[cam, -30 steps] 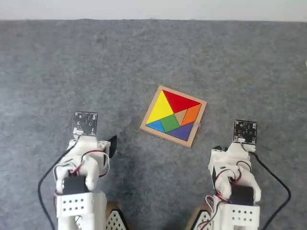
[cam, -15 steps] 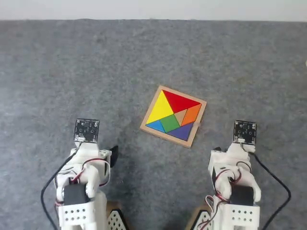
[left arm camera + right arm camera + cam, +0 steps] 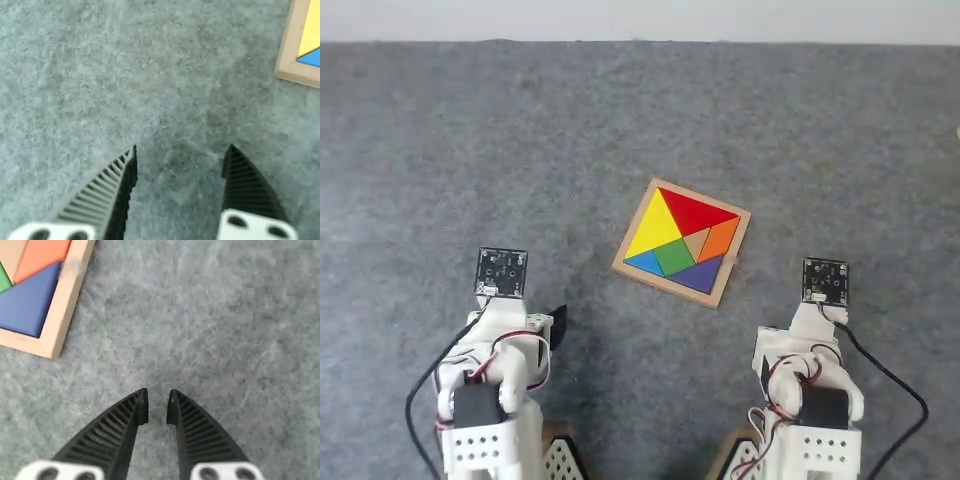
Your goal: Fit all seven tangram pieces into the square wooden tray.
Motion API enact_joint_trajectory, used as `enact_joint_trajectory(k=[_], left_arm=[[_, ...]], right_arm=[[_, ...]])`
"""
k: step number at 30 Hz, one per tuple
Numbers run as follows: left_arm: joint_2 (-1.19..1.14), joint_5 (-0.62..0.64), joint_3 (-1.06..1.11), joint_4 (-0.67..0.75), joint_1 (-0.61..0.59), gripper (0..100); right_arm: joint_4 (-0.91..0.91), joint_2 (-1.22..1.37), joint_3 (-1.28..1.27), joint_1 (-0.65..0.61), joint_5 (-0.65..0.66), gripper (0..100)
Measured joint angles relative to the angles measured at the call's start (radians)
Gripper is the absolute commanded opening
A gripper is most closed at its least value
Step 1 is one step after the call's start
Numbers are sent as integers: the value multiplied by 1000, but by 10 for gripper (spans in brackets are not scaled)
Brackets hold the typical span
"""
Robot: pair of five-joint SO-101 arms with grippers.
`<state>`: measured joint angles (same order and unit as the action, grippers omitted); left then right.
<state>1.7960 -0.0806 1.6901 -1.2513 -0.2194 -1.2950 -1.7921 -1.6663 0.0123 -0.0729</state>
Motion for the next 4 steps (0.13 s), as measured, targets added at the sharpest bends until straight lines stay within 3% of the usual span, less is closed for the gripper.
enact_joint_trajectory(k=[4], left_arm=[[0, 0, 0, 0, 0, 275]], right_arm=[[0, 0, 0, 0, 0, 76]])
